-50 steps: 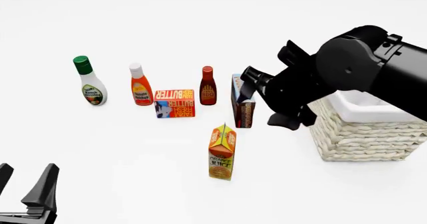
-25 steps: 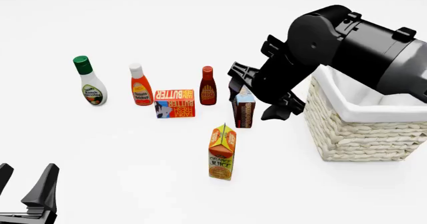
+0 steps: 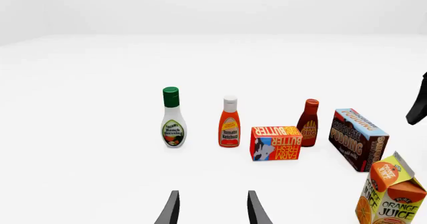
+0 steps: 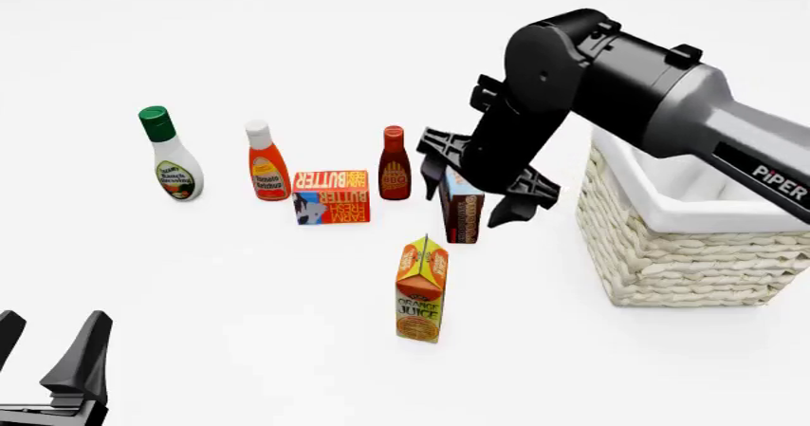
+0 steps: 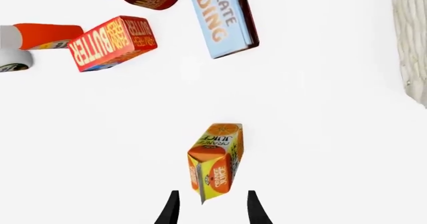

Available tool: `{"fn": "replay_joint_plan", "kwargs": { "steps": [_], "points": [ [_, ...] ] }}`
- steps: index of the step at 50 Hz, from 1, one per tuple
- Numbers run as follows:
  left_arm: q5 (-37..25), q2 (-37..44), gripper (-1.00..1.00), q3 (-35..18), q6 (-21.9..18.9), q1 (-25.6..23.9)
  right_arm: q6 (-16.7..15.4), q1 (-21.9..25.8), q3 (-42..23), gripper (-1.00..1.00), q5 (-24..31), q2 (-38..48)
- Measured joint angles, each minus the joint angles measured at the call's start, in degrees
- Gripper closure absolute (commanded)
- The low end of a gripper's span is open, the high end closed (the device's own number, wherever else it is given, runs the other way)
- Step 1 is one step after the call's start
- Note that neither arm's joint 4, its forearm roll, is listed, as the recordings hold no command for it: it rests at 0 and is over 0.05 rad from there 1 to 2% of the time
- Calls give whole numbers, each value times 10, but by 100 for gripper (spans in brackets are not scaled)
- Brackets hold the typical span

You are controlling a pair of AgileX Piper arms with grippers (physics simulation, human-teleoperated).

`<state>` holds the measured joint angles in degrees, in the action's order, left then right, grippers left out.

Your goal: Pick the orange juice and place it in the basket.

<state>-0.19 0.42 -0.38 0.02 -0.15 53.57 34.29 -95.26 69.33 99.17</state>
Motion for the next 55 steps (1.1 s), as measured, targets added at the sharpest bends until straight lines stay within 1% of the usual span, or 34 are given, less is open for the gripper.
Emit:
{"fn": "replay_joint_plan", "kwargs": {
  "steps": [7, 12, 55],
  "points": [
    [0, 0, -100, 0, 0, 0, -12, -4, -1, -100, 3, 9],
    [0, 0, -100, 0, 0, 0, -15, -1, -3, -100, 4, 14],
    [0, 0, -100, 0, 0, 0, -22, 33, -2, -100, 6, 45]
  ]
}}
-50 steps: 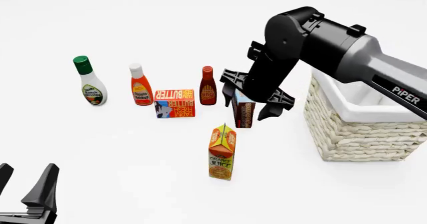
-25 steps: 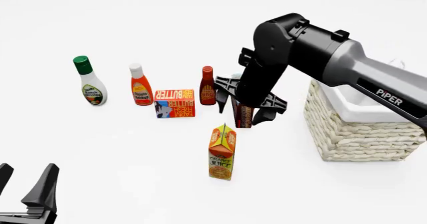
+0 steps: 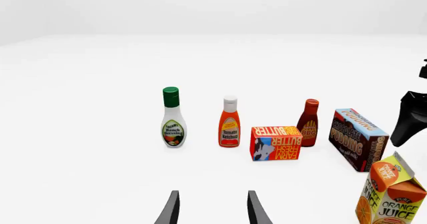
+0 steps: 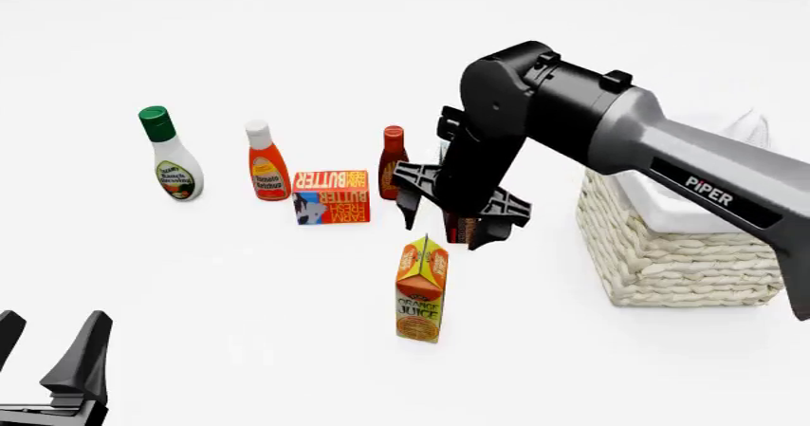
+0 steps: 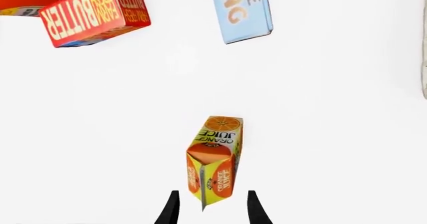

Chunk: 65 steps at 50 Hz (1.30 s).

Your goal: Pick the orange juice and place it in the basket.

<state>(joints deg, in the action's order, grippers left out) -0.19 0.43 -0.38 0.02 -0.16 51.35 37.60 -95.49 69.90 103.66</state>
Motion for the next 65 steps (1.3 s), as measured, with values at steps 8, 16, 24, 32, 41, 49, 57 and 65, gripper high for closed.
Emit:
{"fn": "replay_joint_plan", "kwargs": {
  "steps": [8, 16, 24, 32, 41, 49, 57, 65],
  "points": [
    [0, 0, -100, 0, 0, 0, -4, 4, -3, -100, 0, 9],
    [0, 0, -100, 0, 0, 0, -13, 3, -4, -100, 0, 18],
    [0, 0, -100, 0, 0, 0, -20, 1, -4, -100, 0, 24],
    [0, 0, -100, 0, 0, 0, -23, 4, -9, -100, 0, 30],
    [0, 0, -100, 0, 0, 0, -23, 11, -16, -100, 0, 35],
    [0, 0, -100, 0, 0, 0, -22, 18, -20, -100, 0, 37],
    [0, 0, -100, 0, 0, 0, -23, 24, -23, -100, 0, 40],
    [0, 0, -100, 0, 0, 0, -26, 26, -26, -100, 0, 44]
  ]
}}
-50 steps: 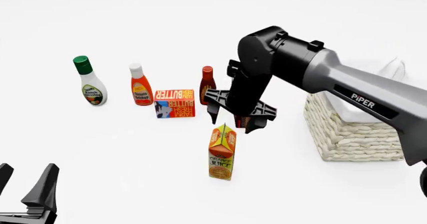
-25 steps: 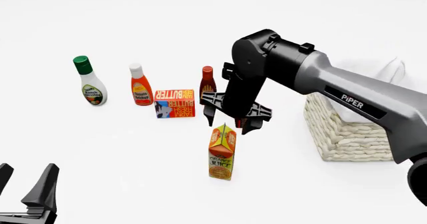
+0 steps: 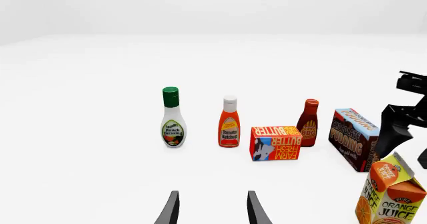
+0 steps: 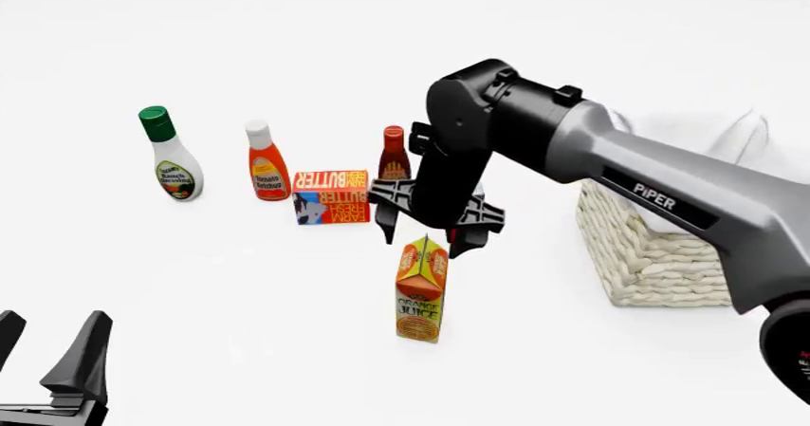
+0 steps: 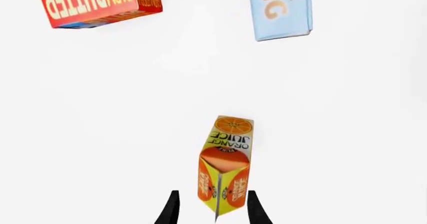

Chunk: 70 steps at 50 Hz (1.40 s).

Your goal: Pick the orange juice and place it in the basket.

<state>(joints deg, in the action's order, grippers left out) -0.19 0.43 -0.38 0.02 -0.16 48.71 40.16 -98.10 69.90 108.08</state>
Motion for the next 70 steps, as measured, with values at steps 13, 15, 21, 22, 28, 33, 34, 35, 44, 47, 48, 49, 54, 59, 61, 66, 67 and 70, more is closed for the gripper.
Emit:
{"fn": "replay_joint_plan", "kwargs": {
  "steps": [13, 15, 21, 22, 28, 33, 34, 35, 44, 47, 48, 49, 54, 59, 61, 66, 67, 70],
  "points": [
    [0, 0, -100, 0, 0, 0, -15, -7, 1, -100, 0, 11],
    [0, 0, -100, 0, 0, 0, -18, -9, 2, -100, 0, 12],
    [0, 0, -100, 0, 0, 0, -25, -13, 3, -100, 0, 17],
    [0, 0, -100, 0, 0, 0, -26, -14, 3, -100, 0, 18],
    [0, 0, -100, 0, 0, 0, -31, -13, -1, -100, 0, 23],
    [0, 0, -100, 0, 0, 0, -35, -14, -3, -100, 0, 26],
    [0, 0, -100, 0, 0, 0, -36, -14, -3, -100, 0, 27],
    [0, 0, -100, 0, 0, 0, -36, -14, -3, -100, 0, 27],
    [0, 0, -100, 0, 0, 0, -44, -17, -4, -100, 0, 32],
    [0, 0, -100, 0, 0, 0, -47, -19, -3, -100, 0, 33],
    [0, 0, -100, 0, 0, 0, -47, -19, -3, -100, 0, 34],
    [0, 0, -100, 0, 0, 0, -48, -19, -3, -100, 0, 34],
    [0, 0, -100, 0, 0, 0, -50, -20, -4, -100, 0, 36],
    [0, 0, -100, 0, 0, 0, -51, -18, -5, -100, 0, 37],
    [0, 0, -100, 0, 0, 0, -50, -18, -5, -100, 0, 37],
    [0, 0, -100, 0, 0, 0, -49, -15, -5, -100, 0, 37],
    [0, 0, -100, 0, 0, 0, -48, -15, -6, -100, 0, 37],
    [0, 0, -100, 0, 0, 0, -47, -13, -6, -100, 0, 37]
  ]
}}
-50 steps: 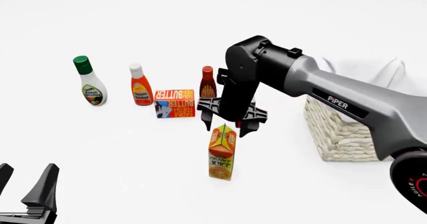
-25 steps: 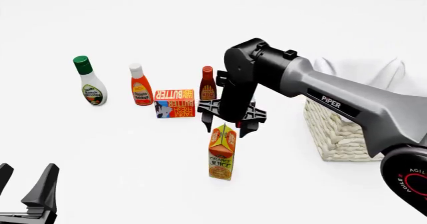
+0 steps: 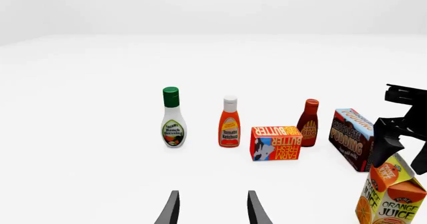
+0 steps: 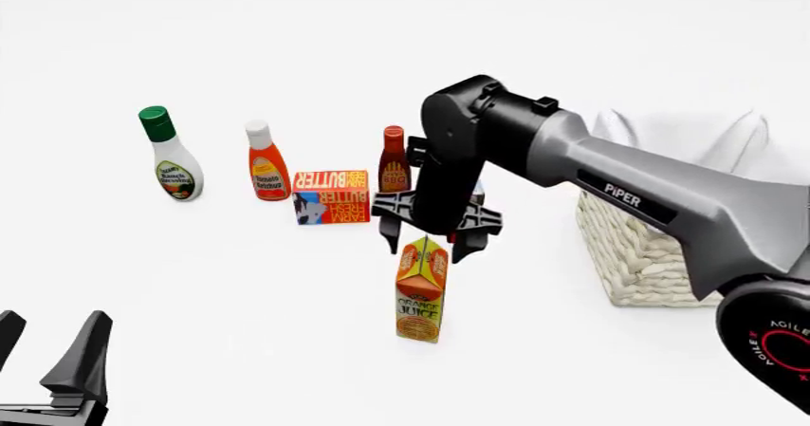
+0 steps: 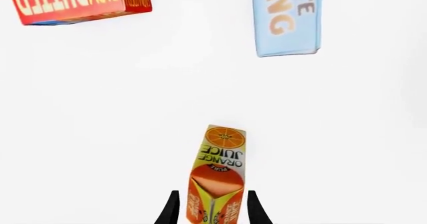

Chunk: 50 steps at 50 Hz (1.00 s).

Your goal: Pick the orange juice and place it in the basket.

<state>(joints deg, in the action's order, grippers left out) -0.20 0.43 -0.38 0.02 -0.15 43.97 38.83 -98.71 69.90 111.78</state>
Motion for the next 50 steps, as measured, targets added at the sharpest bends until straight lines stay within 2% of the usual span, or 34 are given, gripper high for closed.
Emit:
{"fn": "replay_joint_plan", "kwargs": {
  "steps": [50],
  "points": [
    [0, 0, -100, 0, 0, 0, 3, 0, -10, -100, 0, 10]
  ]
}}
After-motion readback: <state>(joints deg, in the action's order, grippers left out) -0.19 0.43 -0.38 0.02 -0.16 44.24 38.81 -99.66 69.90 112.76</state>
